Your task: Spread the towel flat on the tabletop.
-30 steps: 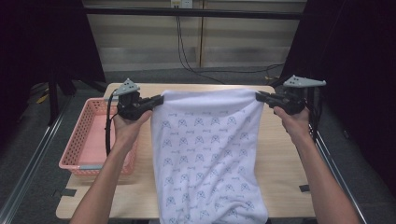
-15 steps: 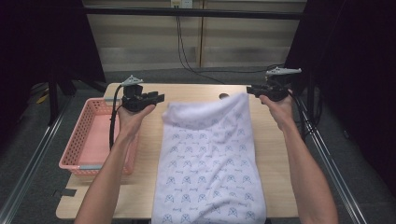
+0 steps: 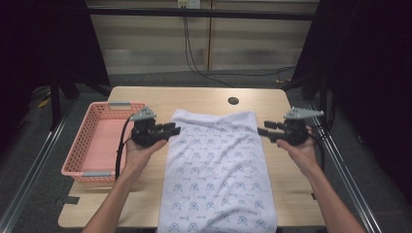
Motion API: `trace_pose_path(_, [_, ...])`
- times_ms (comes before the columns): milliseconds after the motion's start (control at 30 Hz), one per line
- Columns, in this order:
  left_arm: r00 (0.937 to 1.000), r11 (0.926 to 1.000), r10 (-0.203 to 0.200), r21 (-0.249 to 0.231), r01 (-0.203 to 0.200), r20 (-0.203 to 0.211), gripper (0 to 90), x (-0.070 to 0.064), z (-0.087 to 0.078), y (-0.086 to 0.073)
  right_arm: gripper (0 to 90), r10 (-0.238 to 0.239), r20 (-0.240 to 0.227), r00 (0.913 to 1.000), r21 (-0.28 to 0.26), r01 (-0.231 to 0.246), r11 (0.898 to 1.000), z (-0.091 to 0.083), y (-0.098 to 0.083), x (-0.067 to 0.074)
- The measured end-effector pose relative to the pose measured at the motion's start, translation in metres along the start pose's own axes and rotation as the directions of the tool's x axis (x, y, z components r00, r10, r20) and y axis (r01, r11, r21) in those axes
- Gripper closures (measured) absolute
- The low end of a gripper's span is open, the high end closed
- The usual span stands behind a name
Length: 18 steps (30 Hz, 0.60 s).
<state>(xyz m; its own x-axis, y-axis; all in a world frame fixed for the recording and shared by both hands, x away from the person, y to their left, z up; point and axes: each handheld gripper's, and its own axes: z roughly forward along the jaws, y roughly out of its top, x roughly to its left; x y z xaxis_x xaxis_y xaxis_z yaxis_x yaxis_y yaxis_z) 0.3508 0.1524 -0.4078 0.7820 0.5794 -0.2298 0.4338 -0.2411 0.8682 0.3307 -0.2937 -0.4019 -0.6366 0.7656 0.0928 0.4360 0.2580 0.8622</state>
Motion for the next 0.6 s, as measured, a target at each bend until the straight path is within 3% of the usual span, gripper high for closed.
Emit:
trace_pose_path(67, [0.9999,0.9987,-0.013,0.049,0.013,-0.005,66.4,-0.010,-0.003,-0.012,50.6,0.018,-0.037,0.9991,0.034,-0.017,0.999,-0.004,-0.018,0.011])
trace_pose_path(133, [0.9992,0.9975,-0.036,0.061,0.035,0.020,66.8,-0.019,-0.008,-0.029,48.0,0.014,-0.071,0.9974,0.089,-0.008,0.996,-0.007,-0.033,0.021])
trace_pose_path(200, [0.9998,0.9938,-0.012,0.111,0.010,0.017,65.4,-0.028,-0.010,-0.045,45.2,0.037,-0.100,0.9943,0.102,-0.027,0.994,-0.010,-0.045,0.029])
trace_pose_path(267, [0.9988,0.9884,-0.024,0.151,0.017,0.044,60.0,-0.030,-0.008,-0.056,43.0,0.041,-0.118,0.9922,0.133,-0.025,0.991,-0.009,-0.061,0.038])
trace_pose_path(333, [0.9996,0.9814,-0.012,0.192,0.006,0.028,55.2,-0.031,-0.002,-0.067,41.5,0.039,-0.142,0.9891,0.179,-0.013,0.984,-0.005,-0.073,0.044])
trace_pose_path(433, [0.9996,0.9720,-0.006,0.235,-0.001,0.029,51.5,-0.028,0.008,-0.074,37.4,0.069,-0.167,0.9835,0.217,-0.032,0.976,0.007,-0.092,0.048])
trace_pose_path(467, [0.9999,0.9710,0.002,0.239,-0.005,0.016,50.5,-0.026,0.012,-0.075,37.5,0.069,-0.158,0.9850,0.236,-0.030,0.971,0.011,-0.096,0.049])
trace_pose_path(500, [0.9999,0.9709,-0.009,0.239,0.006,0.013,50.2,-0.023,0.015,-0.076,38.7,0.033,-0.154,0.9876,0.267,0.009,0.964,0.016,-0.099,0.049])
trace_pose_path(567, [0.9998,0.9656,0.015,0.260,-0.012,-0.009,49.3,-0.020,0.020,-0.079,40.6,0.014,-0.136,0.9906,0.264,0.022,0.964,0.019,-0.100,0.049])
trace_pose_path(600, [0.9993,0.9591,0.036,0.281,-0.034,-0.004,50.1,-0.019,0.024,-0.081,40.9,0.000,-0.123,0.9924,0.268,0.033,0.963,0.020,-0.100,0.048])
